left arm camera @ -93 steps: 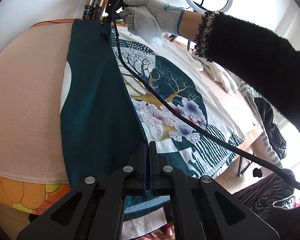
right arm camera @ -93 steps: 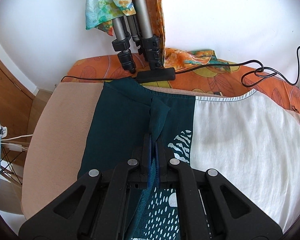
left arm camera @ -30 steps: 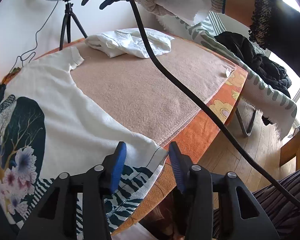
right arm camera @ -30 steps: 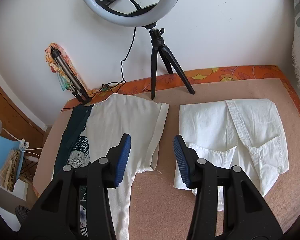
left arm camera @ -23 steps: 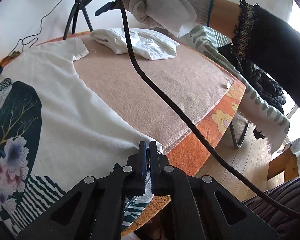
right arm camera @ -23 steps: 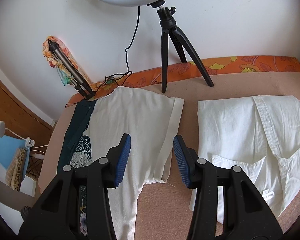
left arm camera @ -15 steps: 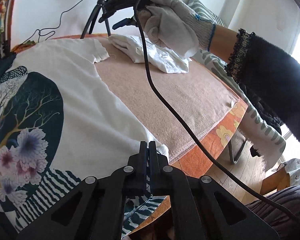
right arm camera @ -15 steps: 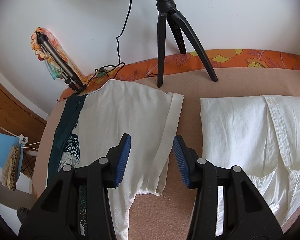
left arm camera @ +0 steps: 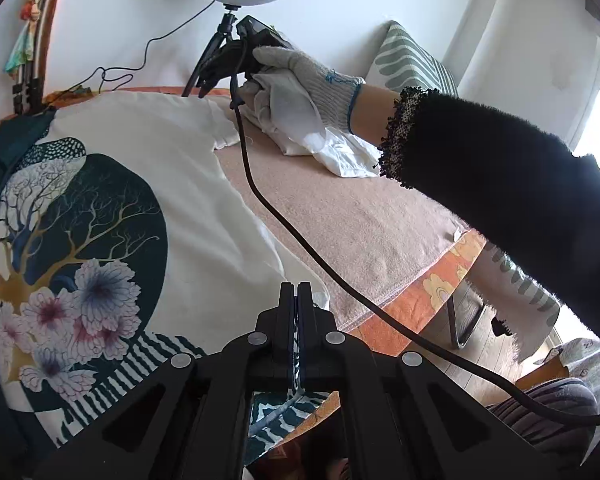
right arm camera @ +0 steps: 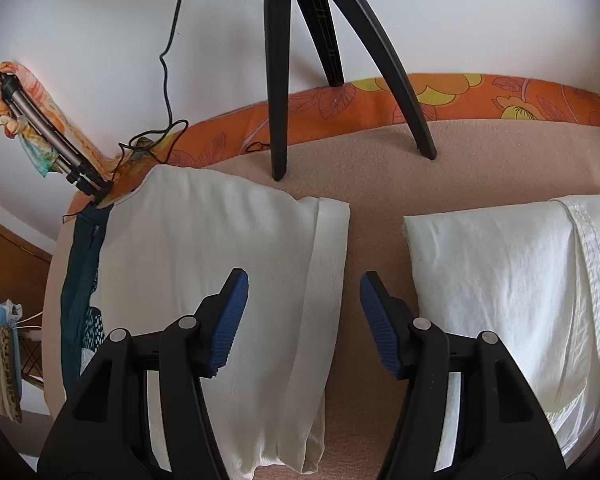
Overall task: Fold small clothes
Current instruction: 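Grasp the cream shoulder edge with the right gripper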
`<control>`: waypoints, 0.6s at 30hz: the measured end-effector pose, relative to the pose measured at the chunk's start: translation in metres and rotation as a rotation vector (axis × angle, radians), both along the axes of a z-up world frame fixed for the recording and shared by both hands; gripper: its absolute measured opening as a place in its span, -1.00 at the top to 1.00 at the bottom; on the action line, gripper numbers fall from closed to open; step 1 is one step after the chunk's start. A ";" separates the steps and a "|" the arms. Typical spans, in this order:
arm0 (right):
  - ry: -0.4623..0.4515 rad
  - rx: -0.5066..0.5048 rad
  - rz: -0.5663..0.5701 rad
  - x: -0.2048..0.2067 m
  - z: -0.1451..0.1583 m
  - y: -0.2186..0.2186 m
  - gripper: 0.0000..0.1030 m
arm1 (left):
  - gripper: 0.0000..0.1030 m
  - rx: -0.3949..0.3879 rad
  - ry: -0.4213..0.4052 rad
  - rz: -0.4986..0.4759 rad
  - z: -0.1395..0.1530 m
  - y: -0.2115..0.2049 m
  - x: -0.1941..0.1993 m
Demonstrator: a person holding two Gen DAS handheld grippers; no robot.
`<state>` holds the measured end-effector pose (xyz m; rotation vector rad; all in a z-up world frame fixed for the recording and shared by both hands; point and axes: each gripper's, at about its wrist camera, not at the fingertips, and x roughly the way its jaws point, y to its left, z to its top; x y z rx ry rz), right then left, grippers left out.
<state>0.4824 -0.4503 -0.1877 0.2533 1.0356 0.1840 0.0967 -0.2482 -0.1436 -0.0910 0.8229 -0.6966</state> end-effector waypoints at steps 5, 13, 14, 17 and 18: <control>-0.005 -0.079 -0.013 0.008 -0.015 0.006 -0.19 | 1.00 -0.012 0.004 0.024 0.000 0.014 -0.003; -0.027 -0.123 -0.028 0.009 -0.016 0.025 0.90 | 1.00 -0.029 -0.003 0.057 0.001 0.037 -0.008; -0.033 -0.137 -0.037 0.009 -0.011 0.027 0.91 | 1.00 -0.031 -0.009 0.063 0.003 0.041 -0.009; -0.057 -0.156 -0.050 0.007 0.010 0.036 0.91 | 1.00 -0.042 -0.016 0.081 0.005 0.054 -0.011; -0.063 -0.167 -0.049 0.007 0.017 0.041 0.92 | 1.00 -0.045 -0.016 0.086 0.005 0.058 -0.011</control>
